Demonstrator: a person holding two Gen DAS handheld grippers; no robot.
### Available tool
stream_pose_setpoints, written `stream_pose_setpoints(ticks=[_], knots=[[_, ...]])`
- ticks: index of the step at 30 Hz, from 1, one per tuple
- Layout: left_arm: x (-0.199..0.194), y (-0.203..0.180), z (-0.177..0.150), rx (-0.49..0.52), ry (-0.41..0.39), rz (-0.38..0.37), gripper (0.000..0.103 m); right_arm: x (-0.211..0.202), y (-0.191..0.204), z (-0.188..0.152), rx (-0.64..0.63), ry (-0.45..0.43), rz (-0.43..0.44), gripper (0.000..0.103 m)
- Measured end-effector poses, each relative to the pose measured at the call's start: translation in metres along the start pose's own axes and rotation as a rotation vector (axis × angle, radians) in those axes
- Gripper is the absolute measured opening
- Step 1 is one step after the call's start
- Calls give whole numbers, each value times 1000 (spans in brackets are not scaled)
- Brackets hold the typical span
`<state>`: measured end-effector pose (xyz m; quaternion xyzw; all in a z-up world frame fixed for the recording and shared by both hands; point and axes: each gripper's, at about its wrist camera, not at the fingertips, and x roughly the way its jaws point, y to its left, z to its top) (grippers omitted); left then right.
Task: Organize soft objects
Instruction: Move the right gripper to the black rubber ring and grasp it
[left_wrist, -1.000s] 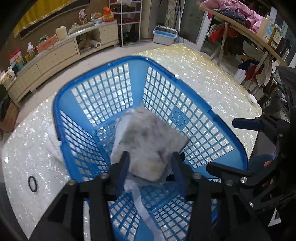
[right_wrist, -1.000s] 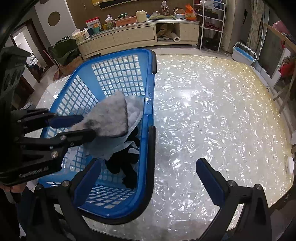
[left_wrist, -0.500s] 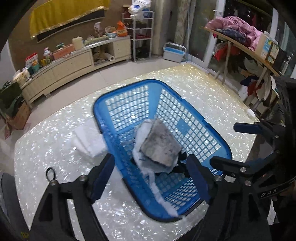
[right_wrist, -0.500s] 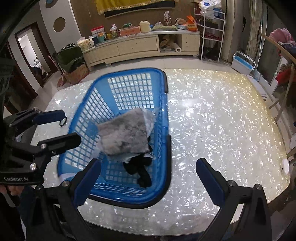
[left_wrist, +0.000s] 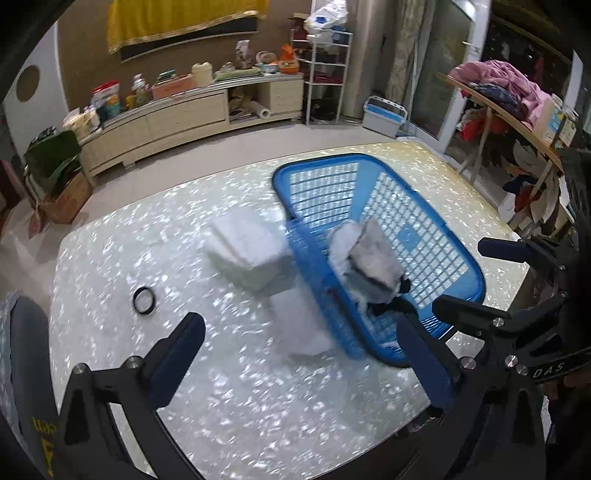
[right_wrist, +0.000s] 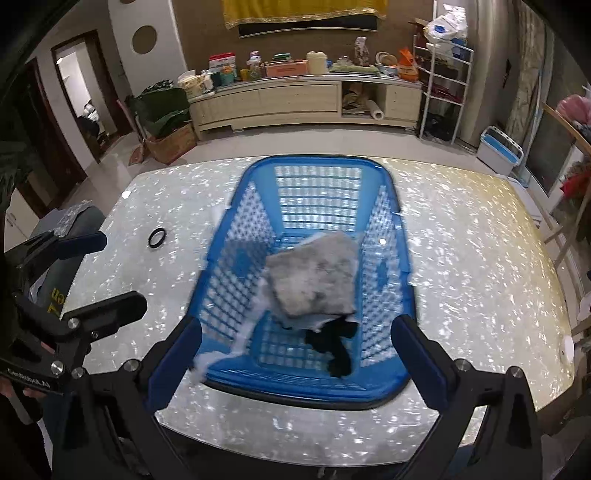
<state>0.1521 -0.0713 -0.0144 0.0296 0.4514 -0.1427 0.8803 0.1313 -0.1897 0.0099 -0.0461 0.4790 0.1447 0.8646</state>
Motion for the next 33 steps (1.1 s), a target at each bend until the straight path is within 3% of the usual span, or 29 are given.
stream_pose_setpoints(ticks=[19,33], knots=[[-22,149,-54,-228,24,118,103,72,131,46,-164,62,120,103],[9,251,-76,-343,81,168,103,149,204,76,-230,146,165,103]])
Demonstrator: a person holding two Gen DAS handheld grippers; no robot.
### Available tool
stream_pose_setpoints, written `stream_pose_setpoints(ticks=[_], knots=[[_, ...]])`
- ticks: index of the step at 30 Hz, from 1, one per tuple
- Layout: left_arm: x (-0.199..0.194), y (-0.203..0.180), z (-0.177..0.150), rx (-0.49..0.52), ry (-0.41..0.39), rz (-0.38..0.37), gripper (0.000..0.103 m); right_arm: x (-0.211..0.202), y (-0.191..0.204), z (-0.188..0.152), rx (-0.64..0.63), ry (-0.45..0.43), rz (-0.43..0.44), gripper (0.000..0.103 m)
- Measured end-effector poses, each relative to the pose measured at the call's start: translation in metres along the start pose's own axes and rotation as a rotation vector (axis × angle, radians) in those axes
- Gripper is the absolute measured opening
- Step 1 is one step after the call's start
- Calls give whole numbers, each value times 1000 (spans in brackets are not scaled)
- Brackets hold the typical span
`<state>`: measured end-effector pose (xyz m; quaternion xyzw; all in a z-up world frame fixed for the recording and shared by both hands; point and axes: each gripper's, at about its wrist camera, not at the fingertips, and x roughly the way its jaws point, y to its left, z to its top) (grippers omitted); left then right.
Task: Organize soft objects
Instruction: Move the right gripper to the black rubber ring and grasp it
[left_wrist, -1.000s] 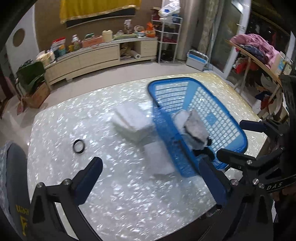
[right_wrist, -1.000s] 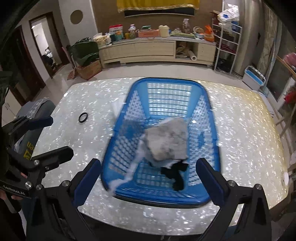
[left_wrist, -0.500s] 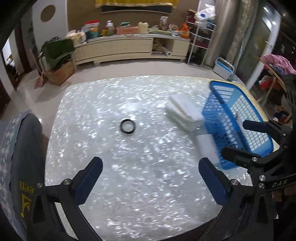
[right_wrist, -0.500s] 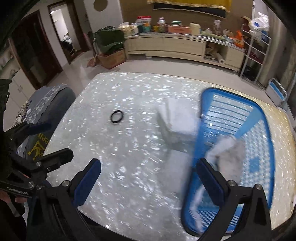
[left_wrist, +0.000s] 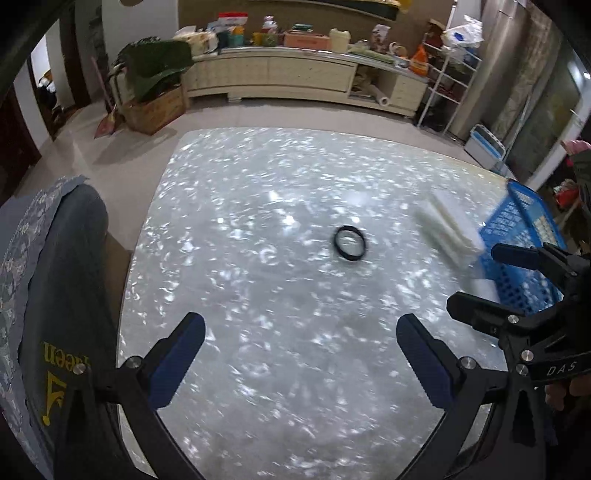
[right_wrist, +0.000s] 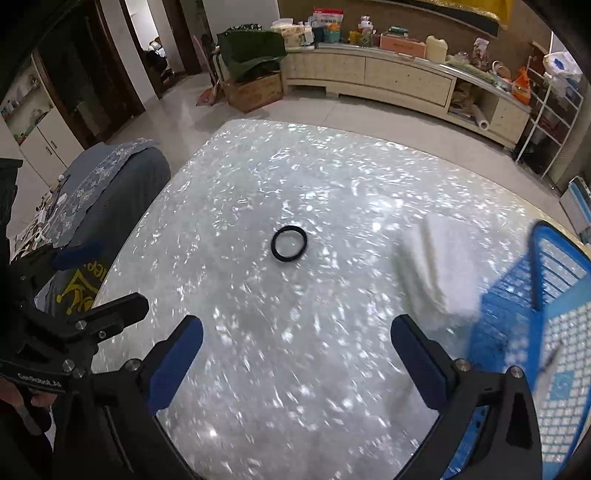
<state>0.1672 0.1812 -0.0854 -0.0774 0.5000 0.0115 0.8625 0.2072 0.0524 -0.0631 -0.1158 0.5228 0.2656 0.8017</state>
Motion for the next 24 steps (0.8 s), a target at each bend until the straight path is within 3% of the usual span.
stream_pose_setpoints(ticks=[8,15,21,24], knots=[[44,36,22,-2,42,26,103,53,13,35,11,43,22,100],[80,48,39,34,70,21,103,95,11,52,23,103,7,83],[98,51,50,58,71,8,103,122,8,60,20,144,-17,83],[103,53,53,63,70,13,103,132,7,62,15,163,-32,77]])
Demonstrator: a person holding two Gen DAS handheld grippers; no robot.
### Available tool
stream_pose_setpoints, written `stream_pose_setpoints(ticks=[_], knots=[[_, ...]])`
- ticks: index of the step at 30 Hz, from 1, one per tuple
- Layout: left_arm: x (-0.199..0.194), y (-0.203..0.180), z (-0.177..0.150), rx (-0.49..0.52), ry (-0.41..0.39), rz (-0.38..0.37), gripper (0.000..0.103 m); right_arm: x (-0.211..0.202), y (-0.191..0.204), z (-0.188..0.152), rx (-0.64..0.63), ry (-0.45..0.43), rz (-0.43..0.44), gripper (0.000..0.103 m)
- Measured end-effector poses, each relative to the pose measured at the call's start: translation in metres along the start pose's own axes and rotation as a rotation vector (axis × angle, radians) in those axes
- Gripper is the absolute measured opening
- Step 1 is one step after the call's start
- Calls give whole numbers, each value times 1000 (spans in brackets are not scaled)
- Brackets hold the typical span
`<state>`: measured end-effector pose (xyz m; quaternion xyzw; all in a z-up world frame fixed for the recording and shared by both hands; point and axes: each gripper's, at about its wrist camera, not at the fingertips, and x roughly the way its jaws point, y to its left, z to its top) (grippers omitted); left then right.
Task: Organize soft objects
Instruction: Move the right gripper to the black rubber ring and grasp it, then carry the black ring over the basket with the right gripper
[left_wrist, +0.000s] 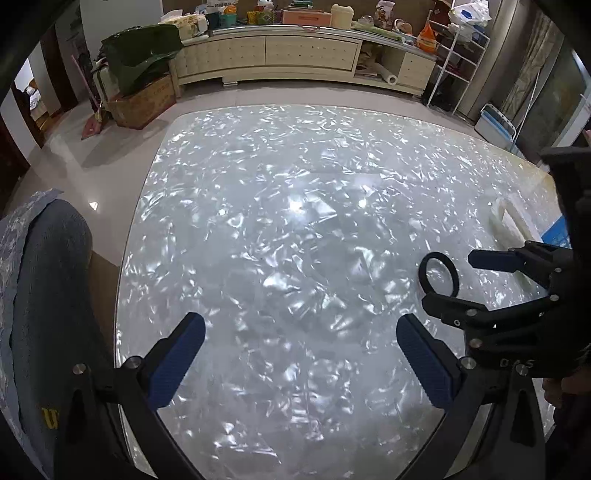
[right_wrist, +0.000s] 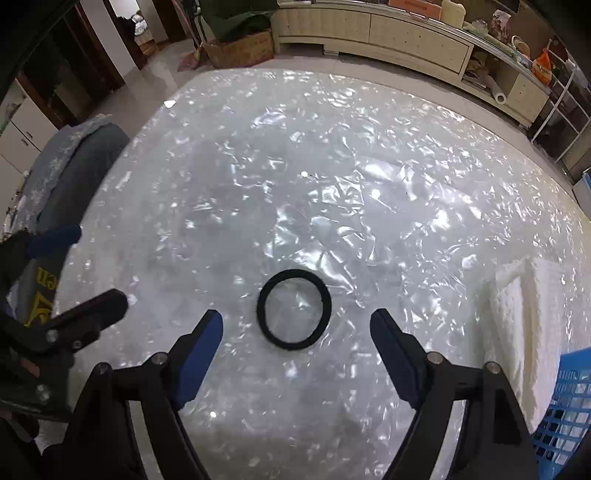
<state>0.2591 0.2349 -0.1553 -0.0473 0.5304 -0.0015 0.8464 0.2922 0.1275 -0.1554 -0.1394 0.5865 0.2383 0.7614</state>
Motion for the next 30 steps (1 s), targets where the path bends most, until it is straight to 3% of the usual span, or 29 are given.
stream_pose_setpoints(ticks=[3,6,7,11,12,17,30], knots=[[3,3,1,-11,-3,2,103,7,-1,1,-3,13,-23,61],[4,1,-1,-10,6,-1,103,5,-2,-1,-16,-5,-58,52],[4,0,-2,-7,7,3,103,4,1,-2,-30,-11,-62,42],[-2,-9,-5,16,0,3,103,2,11,-5,-66,-21,-50,18],[-5,-12,-6,20,-4,1,103,2,13,-6,-67,-19,-43,8],[-20,-18,-11,33,-17,-6,103,-6,13,-15,-48,-15,-15,7],[-82,-88,-38,72,-57,-75,103,-113,-23,-84,8,-81,17,8]])
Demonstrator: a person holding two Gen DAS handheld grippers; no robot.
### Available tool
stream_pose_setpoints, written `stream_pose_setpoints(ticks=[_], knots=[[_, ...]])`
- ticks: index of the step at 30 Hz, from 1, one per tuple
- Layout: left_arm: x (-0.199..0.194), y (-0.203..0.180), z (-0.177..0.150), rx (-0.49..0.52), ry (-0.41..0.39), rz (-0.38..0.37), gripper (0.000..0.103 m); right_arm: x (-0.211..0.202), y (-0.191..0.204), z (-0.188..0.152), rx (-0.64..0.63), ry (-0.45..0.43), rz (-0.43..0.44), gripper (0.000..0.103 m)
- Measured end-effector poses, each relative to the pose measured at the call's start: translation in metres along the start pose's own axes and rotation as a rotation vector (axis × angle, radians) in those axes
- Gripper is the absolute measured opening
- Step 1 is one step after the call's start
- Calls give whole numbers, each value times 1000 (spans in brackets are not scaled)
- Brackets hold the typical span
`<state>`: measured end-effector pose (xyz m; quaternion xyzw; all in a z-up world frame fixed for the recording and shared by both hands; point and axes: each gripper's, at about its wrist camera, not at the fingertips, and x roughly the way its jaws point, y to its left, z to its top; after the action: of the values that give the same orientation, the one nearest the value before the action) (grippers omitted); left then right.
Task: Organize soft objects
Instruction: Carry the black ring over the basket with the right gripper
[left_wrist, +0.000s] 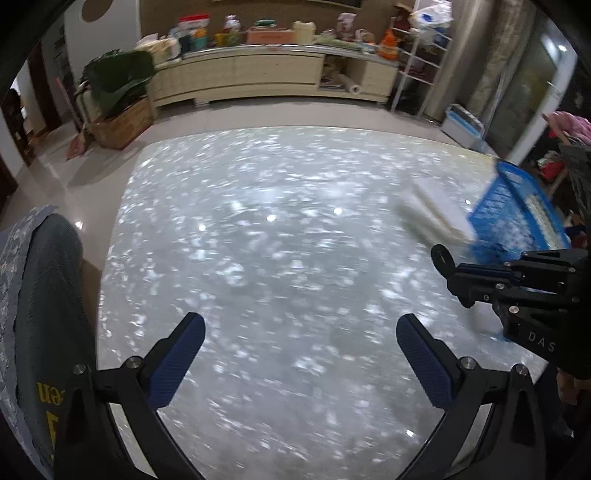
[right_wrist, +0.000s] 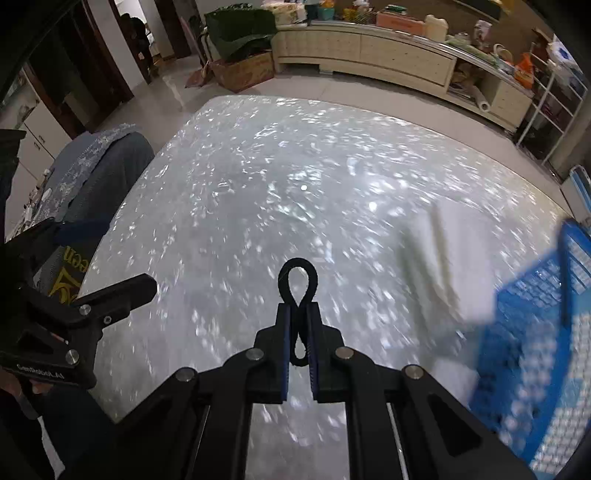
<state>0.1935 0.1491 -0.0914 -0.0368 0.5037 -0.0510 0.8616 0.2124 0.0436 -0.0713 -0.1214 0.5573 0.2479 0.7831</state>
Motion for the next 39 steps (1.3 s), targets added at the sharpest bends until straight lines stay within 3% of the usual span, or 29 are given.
stream_pose_setpoints(ticks=[17,28,39], knots=[[-13,-123,-4,150,14,-118,103,-85,-84,-57,100,-97,-69,8],[37,-177,2,192,83,-162,103,-107,-144,-92,190,-103,-109,8],[97,-202,5,185,158,-189,103,-111,-179,-100,241,-102,-109,8]])
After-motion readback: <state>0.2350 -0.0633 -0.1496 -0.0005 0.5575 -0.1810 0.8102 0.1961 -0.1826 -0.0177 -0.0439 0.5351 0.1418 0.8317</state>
